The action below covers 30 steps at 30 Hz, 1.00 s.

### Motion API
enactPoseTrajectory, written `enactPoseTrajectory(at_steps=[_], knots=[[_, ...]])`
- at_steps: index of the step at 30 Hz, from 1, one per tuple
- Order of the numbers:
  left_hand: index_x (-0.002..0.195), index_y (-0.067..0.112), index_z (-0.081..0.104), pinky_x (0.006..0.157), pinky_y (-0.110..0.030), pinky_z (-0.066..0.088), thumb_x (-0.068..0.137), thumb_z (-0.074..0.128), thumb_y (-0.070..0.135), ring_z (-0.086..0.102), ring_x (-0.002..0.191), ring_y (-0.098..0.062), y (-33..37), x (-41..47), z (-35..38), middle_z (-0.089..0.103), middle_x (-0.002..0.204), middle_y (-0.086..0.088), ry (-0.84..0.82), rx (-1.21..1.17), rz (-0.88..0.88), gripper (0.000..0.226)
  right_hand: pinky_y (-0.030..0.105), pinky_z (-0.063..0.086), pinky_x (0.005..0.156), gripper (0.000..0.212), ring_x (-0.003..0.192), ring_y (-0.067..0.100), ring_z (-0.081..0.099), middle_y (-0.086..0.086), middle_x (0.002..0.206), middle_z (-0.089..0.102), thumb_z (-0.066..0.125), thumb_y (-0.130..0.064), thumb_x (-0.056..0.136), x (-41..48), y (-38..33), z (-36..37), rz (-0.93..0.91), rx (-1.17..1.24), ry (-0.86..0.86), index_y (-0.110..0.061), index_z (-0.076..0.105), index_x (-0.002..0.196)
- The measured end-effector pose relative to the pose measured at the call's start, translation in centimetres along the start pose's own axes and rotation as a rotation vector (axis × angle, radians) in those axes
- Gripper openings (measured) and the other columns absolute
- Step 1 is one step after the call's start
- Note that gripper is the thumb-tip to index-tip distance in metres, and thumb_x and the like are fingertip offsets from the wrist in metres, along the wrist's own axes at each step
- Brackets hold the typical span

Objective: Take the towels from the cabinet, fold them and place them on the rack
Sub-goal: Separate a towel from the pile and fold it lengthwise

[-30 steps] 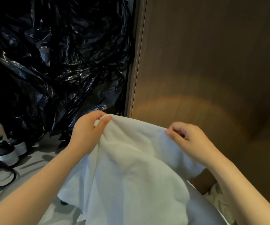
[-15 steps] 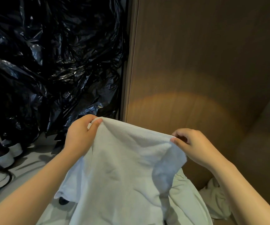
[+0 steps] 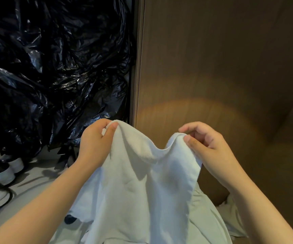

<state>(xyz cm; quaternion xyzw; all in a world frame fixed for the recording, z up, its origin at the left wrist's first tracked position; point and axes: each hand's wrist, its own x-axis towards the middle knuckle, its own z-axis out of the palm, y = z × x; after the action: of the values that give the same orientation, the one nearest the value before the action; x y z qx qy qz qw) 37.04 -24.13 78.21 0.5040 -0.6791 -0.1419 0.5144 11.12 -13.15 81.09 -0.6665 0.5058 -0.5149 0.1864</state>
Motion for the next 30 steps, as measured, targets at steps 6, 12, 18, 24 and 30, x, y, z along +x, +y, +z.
enactPoseTrajectory(at_steps=[6, 12, 18, 24, 30], knots=[[0.103, 0.025, 0.062, 0.071, -0.006, 0.035, 0.094, 0.058, 0.023, 0.053, 0.086, -0.002, -0.4, -2.9, 3.0, 0.059, 0.093, 0.020, -0.215, -0.052, -0.094, 0.010, 0.016, 0.050, 0.051, 0.019, 0.065, 0.008, 0.061, -0.010, 0.074, 0.064, 0.053, -0.012, 0.099, -0.4, 3.5, 2.0, 0.266, -0.032, 0.091, -0.023, 0.066, 0.089], [0.128, 0.020, 0.056, 0.090, -0.045, 0.052, 0.089, 0.066, 0.019, 0.055, 0.111, -0.018, -3.1, -6.1, 3.5, 0.058, 0.122, 0.002, -0.320, -0.073, -0.291, 0.040, 0.019, 0.049, 0.046, 0.016, 0.061, 0.018, 0.060, -0.004, 0.072, 0.062, 0.056, -0.010, 0.098, -2.4, 6.9, 3.2, 0.394, -0.070, 0.122, -0.022, 0.061, 0.088], [0.143, 0.023, 0.034, 0.082, -0.037, 0.048, 0.078, 0.079, 0.030, 0.057, 0.094, -0.019, -4.6, -8.9, 2.9, 0.051, 0.120, 0.001, -0.073, -0.169, -0.591, 0.079, 0.017, 0.050, 0.049, 0.017, 0.065, 0.012, 0.061, -0.012, 0.075, 0.063, 0.058, -0.013, 0.097, -3.1, 6.7, 4.0, 0.384, -0.035, 0.038, -0.023, 0.067, 0.087], [0.122, 0.007, 0.059, 0.090, -0.047, 0.054, 0.077, 0.079, 0.030, 0.068, 0.094, -0.027, -5.0, -11.0, 2.7, 0.071, 0.098, -0.013, -0.051, -0.529, -0.897, 0.055, 0.020, 0.054, 0.059, 0.019, 0.070, 0.012, 0.068, -0.007, 0.092, 0.069, 0.070, -0.019, 0.090, -3.1, 5.2, 4.5, 0.472, 0.157, -0.050, -0.028, 0.074, 0.105], [0.105, 0.023, 0.065, 0.086, -0.043, 0.056, 0.075, 0.079, 0.027, 0.072, 0.089, -0.023, -3.9, -11.2, 2.3, 0.076, 0.086, -0.002, -0.034, -0.578, -0.766, 0.033, 0.022, 0.057, 0.074, 0.042, 0.080, 0.022, 0.074, -0.002, 0.100, 0.076, 0.075, -0.008, 0.083, -3.5, 4.4, 4.6, 0.449, 0.269, -0.309, -0.030, 0.068, 0.117]])
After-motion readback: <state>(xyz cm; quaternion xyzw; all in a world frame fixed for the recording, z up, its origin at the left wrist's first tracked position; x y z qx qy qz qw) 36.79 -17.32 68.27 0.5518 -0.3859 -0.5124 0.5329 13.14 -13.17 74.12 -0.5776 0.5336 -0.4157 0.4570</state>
